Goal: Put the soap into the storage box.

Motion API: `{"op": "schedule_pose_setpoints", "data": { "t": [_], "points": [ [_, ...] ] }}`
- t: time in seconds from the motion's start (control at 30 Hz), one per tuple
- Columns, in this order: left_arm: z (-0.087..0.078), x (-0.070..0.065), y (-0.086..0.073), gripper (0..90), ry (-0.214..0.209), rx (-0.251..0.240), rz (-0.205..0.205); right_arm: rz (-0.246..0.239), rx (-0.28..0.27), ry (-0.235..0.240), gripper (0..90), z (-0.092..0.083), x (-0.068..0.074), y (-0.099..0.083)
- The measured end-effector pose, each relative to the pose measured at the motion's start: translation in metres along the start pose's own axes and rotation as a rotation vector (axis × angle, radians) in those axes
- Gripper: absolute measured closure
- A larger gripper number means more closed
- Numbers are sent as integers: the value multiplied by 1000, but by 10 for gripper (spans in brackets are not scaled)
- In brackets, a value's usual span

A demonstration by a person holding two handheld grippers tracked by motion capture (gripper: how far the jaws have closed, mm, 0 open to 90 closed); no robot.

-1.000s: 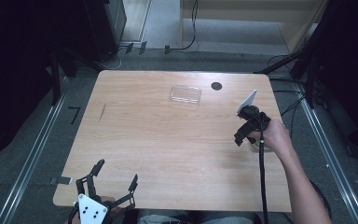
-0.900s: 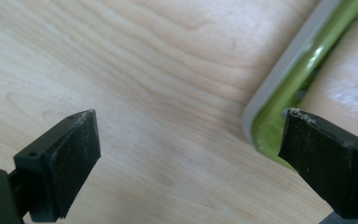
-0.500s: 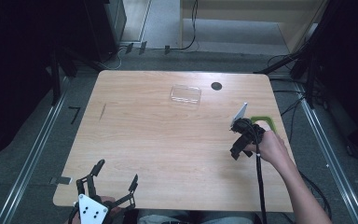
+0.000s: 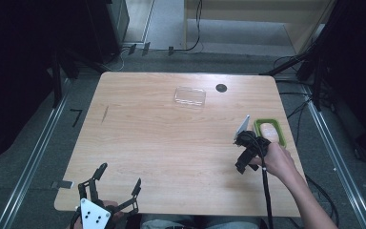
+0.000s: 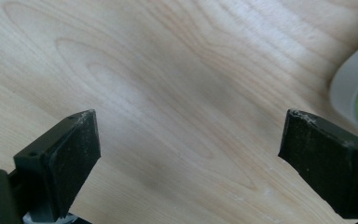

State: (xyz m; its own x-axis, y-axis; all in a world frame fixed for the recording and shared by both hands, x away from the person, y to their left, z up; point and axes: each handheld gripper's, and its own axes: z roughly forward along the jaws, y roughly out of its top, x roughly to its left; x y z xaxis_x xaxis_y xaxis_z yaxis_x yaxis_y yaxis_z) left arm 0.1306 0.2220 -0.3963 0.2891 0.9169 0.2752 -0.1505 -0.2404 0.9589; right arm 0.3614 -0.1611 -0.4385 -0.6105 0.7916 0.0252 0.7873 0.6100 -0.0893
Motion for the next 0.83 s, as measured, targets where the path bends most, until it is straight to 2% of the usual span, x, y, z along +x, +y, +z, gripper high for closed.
{"op": "schedule_pose_setpoints", "data": {
  "t": [0.37,0.57,0.7,0.83],
  "points": [
    [0,0,0,99,1,0,-1,-43,29,5,57,13,15,-15],
    [-1,0,0,99,1,-2,-1,-61,17,13,78,18,24,-26],
    [-1,0,0,99,3,-2,0,-92,12,25,92,24,30,-34],
    [0,0,0,99,4,-4,-1,-94,11,38,111,28,33,-40]
  ]
}}
